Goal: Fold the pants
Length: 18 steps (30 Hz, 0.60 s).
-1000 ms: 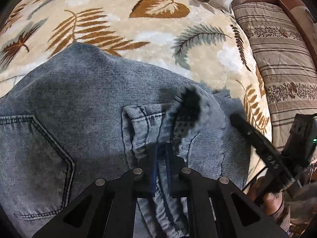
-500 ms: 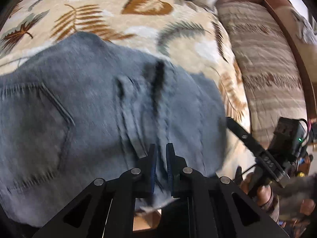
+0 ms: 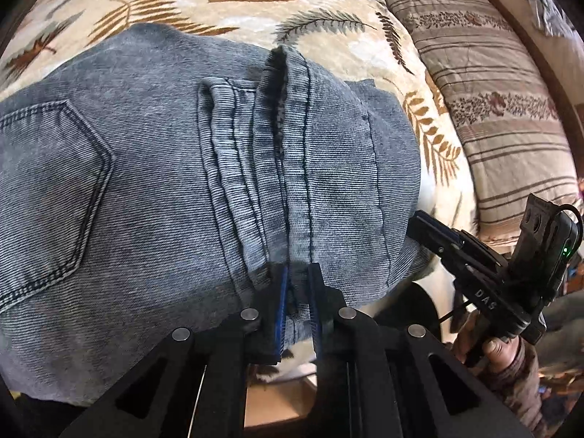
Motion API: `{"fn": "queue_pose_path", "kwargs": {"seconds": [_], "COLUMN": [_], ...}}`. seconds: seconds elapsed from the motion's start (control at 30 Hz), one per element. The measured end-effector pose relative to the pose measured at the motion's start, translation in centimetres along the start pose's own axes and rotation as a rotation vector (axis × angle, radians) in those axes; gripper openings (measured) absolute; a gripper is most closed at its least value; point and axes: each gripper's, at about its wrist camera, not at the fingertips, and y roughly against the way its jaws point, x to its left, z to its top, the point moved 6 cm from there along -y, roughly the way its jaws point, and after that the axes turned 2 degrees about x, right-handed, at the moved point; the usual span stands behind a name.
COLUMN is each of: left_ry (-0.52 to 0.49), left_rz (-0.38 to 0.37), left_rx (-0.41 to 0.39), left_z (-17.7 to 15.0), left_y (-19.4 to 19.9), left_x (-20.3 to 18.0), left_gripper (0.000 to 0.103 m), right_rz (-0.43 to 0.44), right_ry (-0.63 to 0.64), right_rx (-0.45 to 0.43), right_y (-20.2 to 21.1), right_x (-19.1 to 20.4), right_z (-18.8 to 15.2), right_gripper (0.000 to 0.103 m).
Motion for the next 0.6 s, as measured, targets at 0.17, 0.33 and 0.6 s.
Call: {"fn": "queue_pose_path", "kwargs": {"seconds": [0.17, 0.33, 0.6], "left_ry": [0.007, 0.064, 0.178], "left_rz": [-0.075, -0.132, -0.063], "left_rx": [-0.088, -0.099, -0.032], "left_z": [2.8, 7.1, 10.2], "left_y": [4.1, 4.1, -3.5], "left_x": [-1.0, -2.1, 1.1], "left_gripper": [0.012, 0.013, 0.005], "right_rz": [0.12, 0.133, 0.106], "right_ry": [-0.126, -0.131, -0.128], "right_rx": [-0.138, -0.141, -0.068], "right_y": [2.8, 0.9, -3.7], "right_x": [-0.7, -0.3, -1.3], "right_z": [3.6, 6.3, 5.9], "right_gripper": [0.026, 0.026, 0.016]}}
